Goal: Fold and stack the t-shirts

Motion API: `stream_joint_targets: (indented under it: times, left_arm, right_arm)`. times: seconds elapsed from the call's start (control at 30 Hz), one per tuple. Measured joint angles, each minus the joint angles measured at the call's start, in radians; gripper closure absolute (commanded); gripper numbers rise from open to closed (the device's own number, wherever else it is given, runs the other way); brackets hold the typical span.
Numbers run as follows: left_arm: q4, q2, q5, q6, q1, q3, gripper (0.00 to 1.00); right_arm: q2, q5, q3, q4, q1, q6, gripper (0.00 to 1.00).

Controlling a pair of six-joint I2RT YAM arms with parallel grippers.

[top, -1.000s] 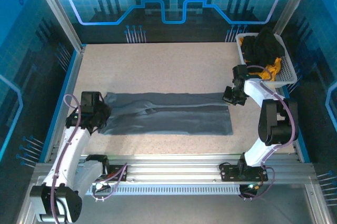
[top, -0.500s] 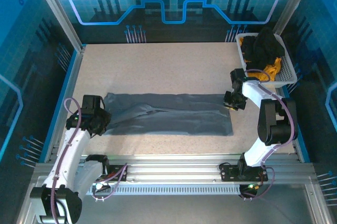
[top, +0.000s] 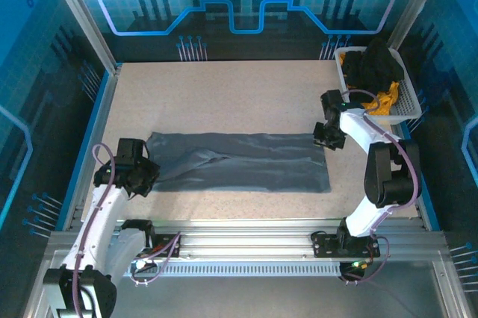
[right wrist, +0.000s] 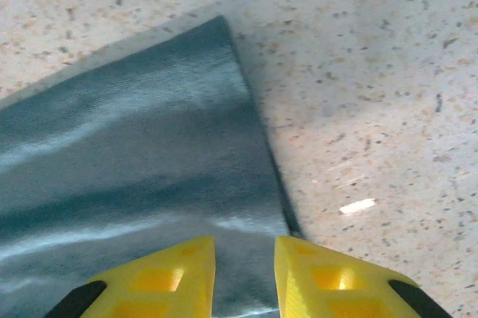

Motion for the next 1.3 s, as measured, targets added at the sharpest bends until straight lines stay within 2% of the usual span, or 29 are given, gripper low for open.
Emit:
stream_joint_targets:
  times: [0.07,0.17,0.27,0.5,0.6,0.73,0.83,0.97,1.1,1.3]
  left_arm:
    - [-0.003,0.005,0.000,0.000,0.000,0.000,0.98]
    - [-0.021,0.005,-0.001,0.000,0.000,0.000,0.80]
    - [-0.061,0.011,-0.008,-0.005,0.000,0.003,0.67]
    - [-0.085,0.095,-0.035,-0.007,0.000,0.136,0.67]
    - [-0.003,0.237,-0.033,-0.006,0.000,0.233,0.68]
    - [0.119,0.508,0.009,0.001,0.014,0.360,0.73]
    - [0.200,0.712,0.058,0.005,0.038,0.442,0.80]
    - [0.217,0.943,0.112,0.018,0.061,0.543,0.82]
    - [0.215,1.099,0.167,0.034,0.087,0.606,0.84]
    - [0.193,1.229,0.270,0.085,0.137,0.781,0.84]
  right_arm:
    - [0.000,-0.006,-0.001,-0.005,0.011,0.018,0.73]
    - [-0.001,-0.013,-0.016,-0.005,0.012,0.044,0.74]
    - [-0.001,-0.029,-0.027,-0.011,0.013,0.069,0.76]
    - [0.015,-0.055,-0.018,-0.012,0.046,0.101,0.77]
    - [0.061,-0.078,0.021,-0.016,0.053,0.107,0.77]
    - [0.152,-0.092,0.093,-0.027,0.053,0.108,0.77]
    - [0.219,-0.093,0.141,-0.048,0.050,0.108,0.78]
    - [0.331,-0.093,0.240,-0.109,0.038,0.103,0.78]
    - [0.419,-0.108,0.370,-0.198,0.018,0.091,0.77]
    - [0.565,-0.166,0.594,-0.329,-0.024,0.076,0.76]
